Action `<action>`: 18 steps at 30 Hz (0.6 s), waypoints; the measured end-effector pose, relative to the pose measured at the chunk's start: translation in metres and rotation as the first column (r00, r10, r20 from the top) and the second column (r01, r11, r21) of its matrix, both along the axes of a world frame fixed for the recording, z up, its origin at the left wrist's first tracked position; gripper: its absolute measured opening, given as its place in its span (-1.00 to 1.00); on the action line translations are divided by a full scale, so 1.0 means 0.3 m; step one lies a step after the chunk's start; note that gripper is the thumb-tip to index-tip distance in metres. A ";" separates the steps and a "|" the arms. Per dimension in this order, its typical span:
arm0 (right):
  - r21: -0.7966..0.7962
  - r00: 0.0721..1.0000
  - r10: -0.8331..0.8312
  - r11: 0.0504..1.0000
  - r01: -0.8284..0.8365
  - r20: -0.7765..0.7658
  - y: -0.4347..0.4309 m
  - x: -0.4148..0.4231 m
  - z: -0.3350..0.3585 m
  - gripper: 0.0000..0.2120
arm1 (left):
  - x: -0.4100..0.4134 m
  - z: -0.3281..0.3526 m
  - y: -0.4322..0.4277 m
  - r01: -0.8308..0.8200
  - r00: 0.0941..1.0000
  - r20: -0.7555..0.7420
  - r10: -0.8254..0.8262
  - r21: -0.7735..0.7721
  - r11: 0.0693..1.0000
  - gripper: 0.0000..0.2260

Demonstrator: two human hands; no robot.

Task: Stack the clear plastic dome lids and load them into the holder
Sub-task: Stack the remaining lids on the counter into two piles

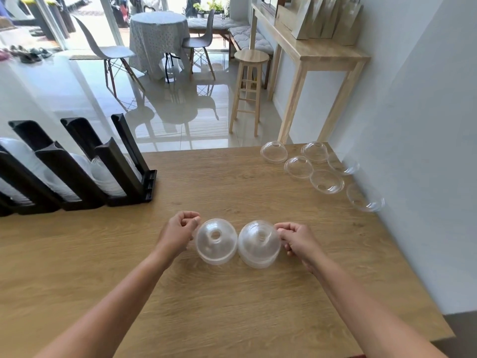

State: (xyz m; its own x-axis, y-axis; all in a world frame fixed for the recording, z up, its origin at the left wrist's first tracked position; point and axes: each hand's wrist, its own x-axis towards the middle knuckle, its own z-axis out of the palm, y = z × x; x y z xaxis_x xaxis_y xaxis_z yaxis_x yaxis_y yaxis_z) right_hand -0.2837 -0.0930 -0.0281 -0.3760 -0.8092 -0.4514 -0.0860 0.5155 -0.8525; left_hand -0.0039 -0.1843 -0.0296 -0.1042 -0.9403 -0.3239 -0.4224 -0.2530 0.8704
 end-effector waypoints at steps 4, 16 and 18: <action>-0.189 0.983 0.059 0.978 -0.092 -0.173 0.038 0.013 0.010 -0.63 | 0.001 0.003 0.059 0.280 0.959 0.109 -0.260 -0.263 0.923 -0.37; -0.122 0.614 0.386 0.772 -0.623 -0.689 0.074 0.045 -0.037 -0.15 | -0.017 -0.046 0.067 0.574 0.795 0.408 -0.448 -0.271 0.773 -0.15; -0.134 0.613 0.382 0.766 -0.628 -0.692 0.074 0.042 -0.041 -0.15 | -0.019 -0.046 0.063 0.577 0.792 0.417 -0.446 -0.273 0.770 -0.15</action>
State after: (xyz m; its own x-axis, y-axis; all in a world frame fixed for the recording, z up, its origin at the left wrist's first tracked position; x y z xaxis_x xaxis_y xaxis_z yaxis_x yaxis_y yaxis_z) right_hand -0.2711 -0.0709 -0.0406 0.0618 -0.9969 0.0484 -0.7847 -0.0785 -0.6149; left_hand -0.0095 -0.1654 -0.0434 -0.5609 -0.8251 -0.0678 -0.6540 0.3914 0.6474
